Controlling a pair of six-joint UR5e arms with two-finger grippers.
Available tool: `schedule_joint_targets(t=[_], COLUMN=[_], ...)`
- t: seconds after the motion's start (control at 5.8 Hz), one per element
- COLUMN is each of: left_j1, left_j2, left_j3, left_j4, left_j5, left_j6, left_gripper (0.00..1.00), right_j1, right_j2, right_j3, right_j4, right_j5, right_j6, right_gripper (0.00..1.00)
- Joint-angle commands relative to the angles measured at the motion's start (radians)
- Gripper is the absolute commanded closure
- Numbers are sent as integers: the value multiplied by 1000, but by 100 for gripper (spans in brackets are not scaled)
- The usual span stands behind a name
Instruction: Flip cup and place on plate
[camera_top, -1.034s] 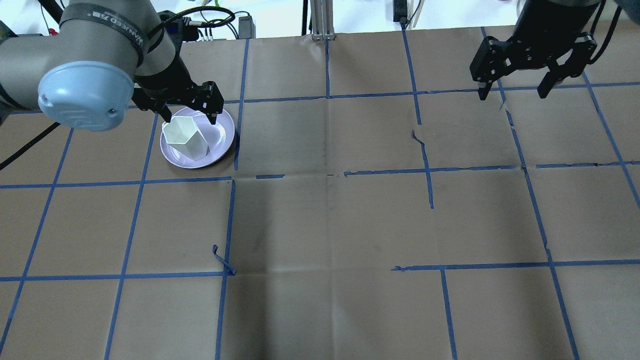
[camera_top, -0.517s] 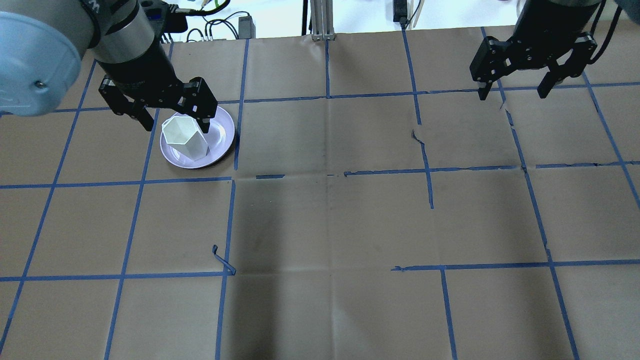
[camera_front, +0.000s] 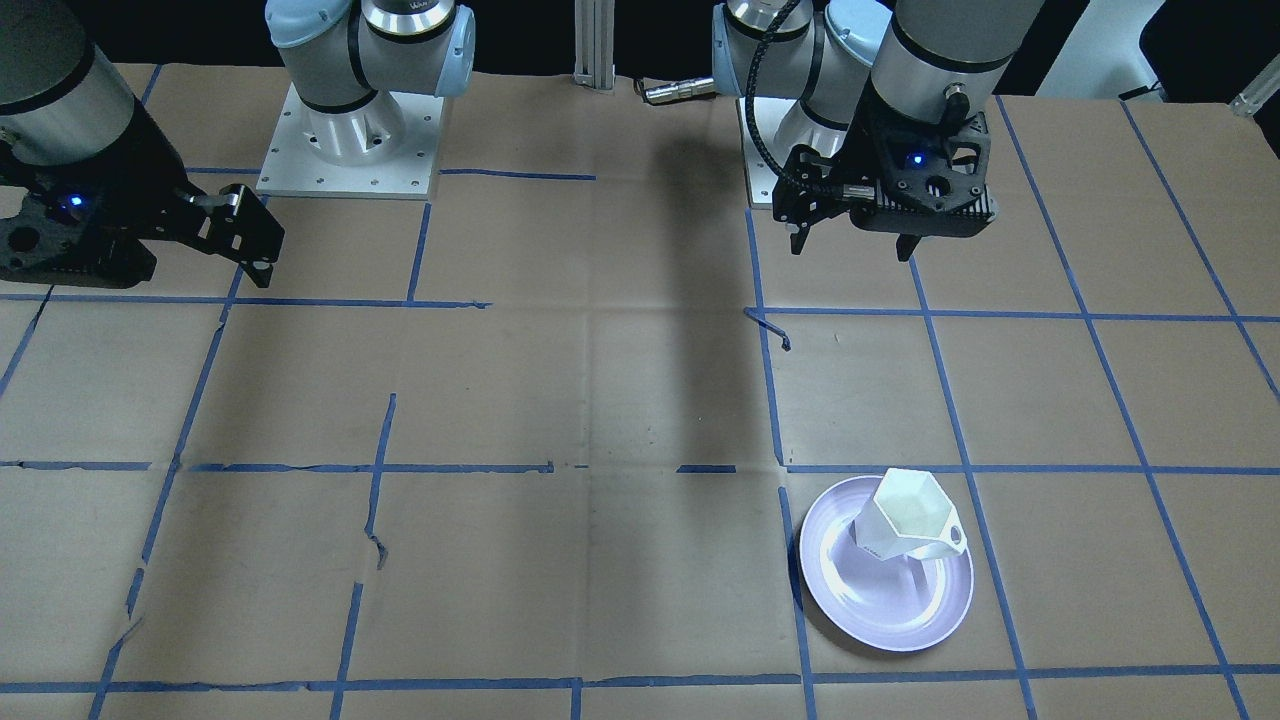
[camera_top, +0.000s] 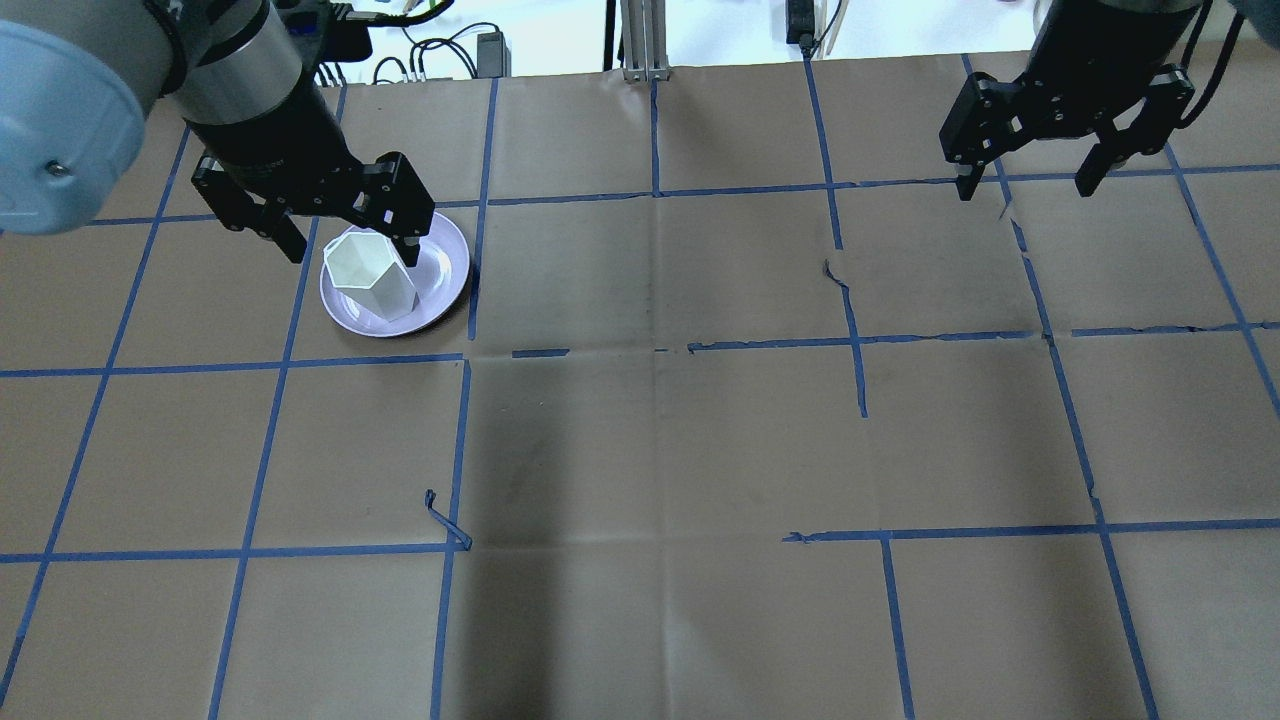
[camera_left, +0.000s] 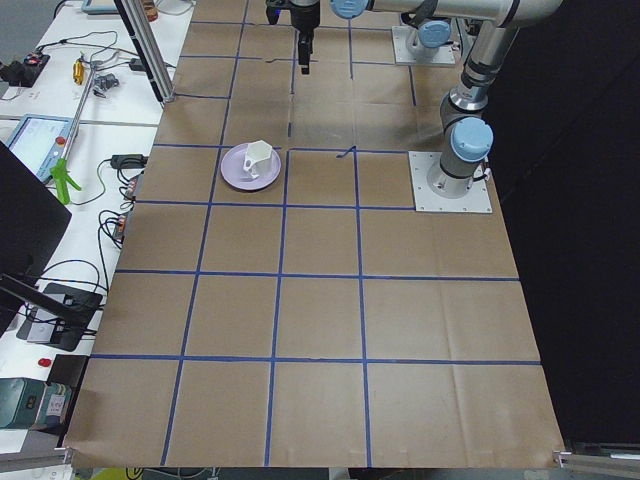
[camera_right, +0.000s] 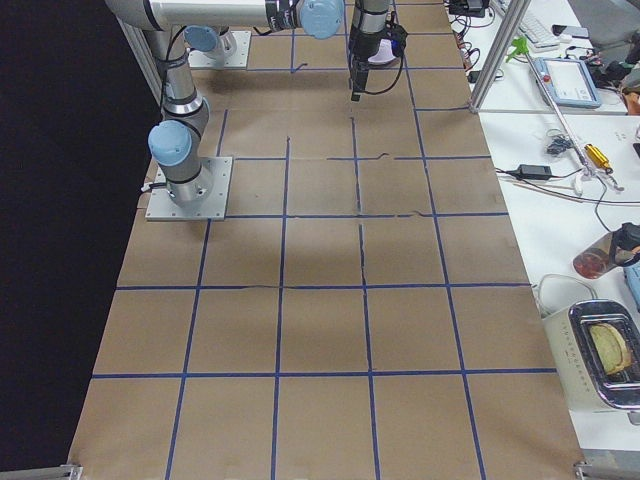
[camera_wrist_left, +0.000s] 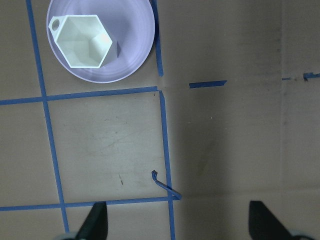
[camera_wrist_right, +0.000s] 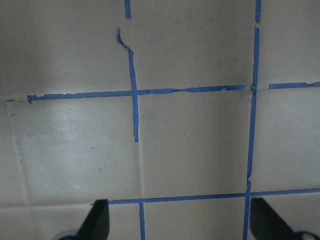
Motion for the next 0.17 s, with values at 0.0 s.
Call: schedule_joint_targets(t=[0.0], left_j1=[0], left_j2=[2], left_j3=[-1], left_j4=[-1], left_j5=[-16], left_j6=[0], left_gripper=[2], right_j1=[0], right_j2=[0], right_j3=[0], right_j4=[0], right_j5=[0], right_j6=[0], right_gripper=[0])
